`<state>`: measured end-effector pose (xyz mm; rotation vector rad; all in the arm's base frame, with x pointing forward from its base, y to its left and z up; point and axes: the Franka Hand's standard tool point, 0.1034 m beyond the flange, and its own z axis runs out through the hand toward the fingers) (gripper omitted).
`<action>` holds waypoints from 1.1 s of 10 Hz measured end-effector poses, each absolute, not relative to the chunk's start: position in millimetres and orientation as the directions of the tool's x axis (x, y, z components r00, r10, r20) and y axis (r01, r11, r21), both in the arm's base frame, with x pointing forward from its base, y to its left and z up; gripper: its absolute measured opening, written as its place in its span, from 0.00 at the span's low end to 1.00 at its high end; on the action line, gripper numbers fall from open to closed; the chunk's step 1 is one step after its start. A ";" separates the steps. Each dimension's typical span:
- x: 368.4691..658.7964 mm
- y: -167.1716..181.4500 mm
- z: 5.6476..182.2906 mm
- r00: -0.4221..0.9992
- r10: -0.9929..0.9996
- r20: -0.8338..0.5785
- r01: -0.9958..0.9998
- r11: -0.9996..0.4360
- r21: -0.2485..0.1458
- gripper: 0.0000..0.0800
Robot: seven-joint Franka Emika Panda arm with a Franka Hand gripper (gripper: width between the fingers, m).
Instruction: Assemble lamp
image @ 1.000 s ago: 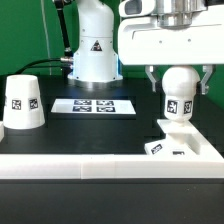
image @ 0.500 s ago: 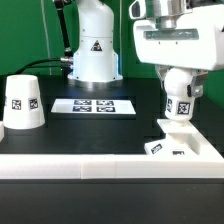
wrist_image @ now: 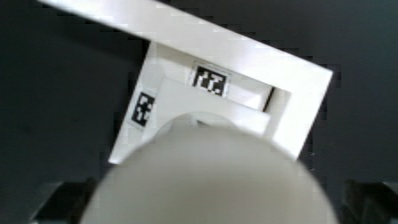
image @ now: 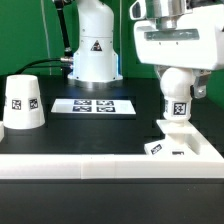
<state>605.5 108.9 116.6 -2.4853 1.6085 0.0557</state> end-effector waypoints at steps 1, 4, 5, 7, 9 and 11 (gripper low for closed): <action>604.0 115.1 117.8 0.508 -0.855 -0.102 -0.859 -0.494 -0.137 0.87; 603.1 117.3 116.9 0.693 -0.718 -0.066 -0.718 -0.679 -0.152 0.87; 603.0 117.6 116.8 0.750 -0.660 -0.054 -0.659 -0.736 -0.157 0.87; 602.9 117.6 116.6 0.817 -0.576 -0.037 -0.574 -0.803 -0.162 0.87; 602.9 117.4 116.4 0.884 -0.468 -0.016 -0.464 -0.870 -0.165 0.87; 605.3 112.6 117.1 0.975 -0.221 0.034 -0.213 -0.965 -0.154 0.87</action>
Offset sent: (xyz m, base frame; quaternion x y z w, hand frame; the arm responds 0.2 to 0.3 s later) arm 0.0000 0.0000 0.0000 0.0000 0.0000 -0.1938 0.9810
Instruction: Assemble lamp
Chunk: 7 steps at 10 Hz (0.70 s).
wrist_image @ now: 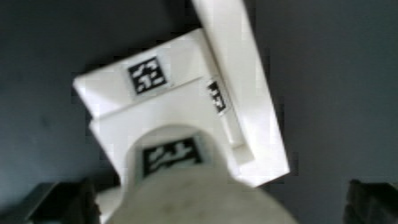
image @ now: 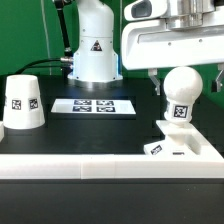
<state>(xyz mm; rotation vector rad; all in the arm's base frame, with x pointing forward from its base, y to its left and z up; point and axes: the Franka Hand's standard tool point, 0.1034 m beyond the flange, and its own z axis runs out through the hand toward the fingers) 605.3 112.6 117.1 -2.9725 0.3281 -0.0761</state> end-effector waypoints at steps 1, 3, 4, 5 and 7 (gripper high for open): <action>607.2 111.5 118.5 0.993 -0.108 0.054 -0.099 -0.985 -0.141 0.87; 608.3 112.8 119.8 0.975 0.200 0.092 0.208 -0.974 -0.089 0.87; 608.5 112.3 119.8 0.964 0.249 0.097 0.257 -0.963 -0.083 0.87; 608.3 111.1 119.3 0.940 0.327 0.103 0.335 -0.939 -0.074 0.87; 608.3 110.0 119.1 0.903 0.416 0.109 0.424 -0.903 -0.063 0.87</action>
Offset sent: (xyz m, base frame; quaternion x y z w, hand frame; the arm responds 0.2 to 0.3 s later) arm 0.0006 0.0012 0.0054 -0.0154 0.0086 -0.2161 0.9762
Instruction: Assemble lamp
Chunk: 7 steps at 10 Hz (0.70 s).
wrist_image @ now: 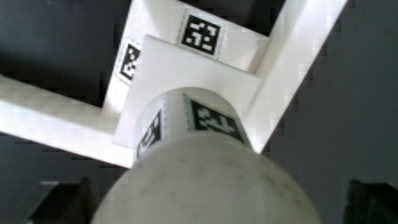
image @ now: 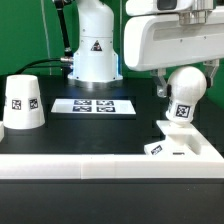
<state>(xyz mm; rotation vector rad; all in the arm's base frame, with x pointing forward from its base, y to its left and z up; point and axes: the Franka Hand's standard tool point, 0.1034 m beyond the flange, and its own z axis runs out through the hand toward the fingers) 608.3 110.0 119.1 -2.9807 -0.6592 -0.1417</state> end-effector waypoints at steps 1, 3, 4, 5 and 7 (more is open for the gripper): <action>608.4 108.8 119.0 0.863 0.492 0.113 0.500 -0.864 -0.053 0.87; 609.4 104.7 118.7 0.724 0.680 0.116 0.685 -0.728 -0.015 0.87; 609.5 104.7 118.8 0.644 0.758 0.108 0.761 -0.648 0.008 0.87; 609.6 106.1 118.9 0.575 0.812 0.096 0.814 -0.580 0.025 0.87; 609.9 108.9 118.7 0.439 0.896 0.069 0.895 -0.443 0.056 0.87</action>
Offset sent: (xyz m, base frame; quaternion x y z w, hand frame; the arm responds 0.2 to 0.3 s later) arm 0.0071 0.0081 0.0027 -0.0132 0.0082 -0.3425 0.9394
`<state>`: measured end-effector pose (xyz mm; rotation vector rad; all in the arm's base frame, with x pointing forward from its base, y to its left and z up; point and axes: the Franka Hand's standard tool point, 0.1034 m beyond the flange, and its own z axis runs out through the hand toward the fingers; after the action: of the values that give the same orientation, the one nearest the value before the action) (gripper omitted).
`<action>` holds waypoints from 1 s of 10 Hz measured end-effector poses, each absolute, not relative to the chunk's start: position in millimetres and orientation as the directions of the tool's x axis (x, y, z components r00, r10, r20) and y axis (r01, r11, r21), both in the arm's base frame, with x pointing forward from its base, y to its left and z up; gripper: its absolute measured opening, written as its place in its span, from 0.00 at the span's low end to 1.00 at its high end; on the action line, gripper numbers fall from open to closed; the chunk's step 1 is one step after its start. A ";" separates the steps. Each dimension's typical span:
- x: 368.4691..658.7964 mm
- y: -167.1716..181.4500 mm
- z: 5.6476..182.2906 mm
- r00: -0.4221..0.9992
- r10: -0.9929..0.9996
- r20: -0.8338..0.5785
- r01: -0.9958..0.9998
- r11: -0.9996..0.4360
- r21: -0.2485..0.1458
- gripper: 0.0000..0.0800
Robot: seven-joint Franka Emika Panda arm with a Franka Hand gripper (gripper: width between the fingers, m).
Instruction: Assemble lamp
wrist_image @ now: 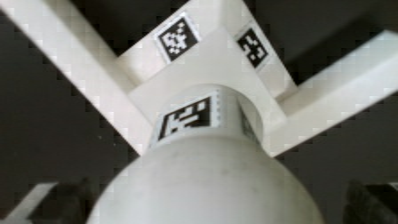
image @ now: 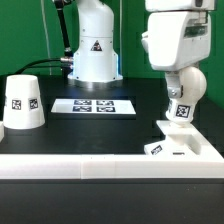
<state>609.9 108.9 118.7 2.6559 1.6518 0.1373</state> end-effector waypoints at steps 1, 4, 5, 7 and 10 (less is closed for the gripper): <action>609.7 109.1 118.5 0.388 0.919 0.062 0.918 -0.392 0.061 0.87; 609.4 108.3 117.5 0.265 0.964 0.038 0.961 -0.267 0.073 0.87; 610.2 108.8 118.4 0.276 0.960 0.039 0.958 -0.278 0.073 0.87; 611.4 104.3 118.8 0.285 0.958 0.039 0.955 -0.287 0.074 0.87; 612.2 99.4 118.8 0.293 0.955 0.039 0.953 -0.295 0.074 0.87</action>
Offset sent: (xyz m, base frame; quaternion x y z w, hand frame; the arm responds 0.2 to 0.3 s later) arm 0.0066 0.0056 -0.0007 -0.0017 -0.0126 -0.1371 0.9905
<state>612.2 99.4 118.8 2.4958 1.8433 0.1172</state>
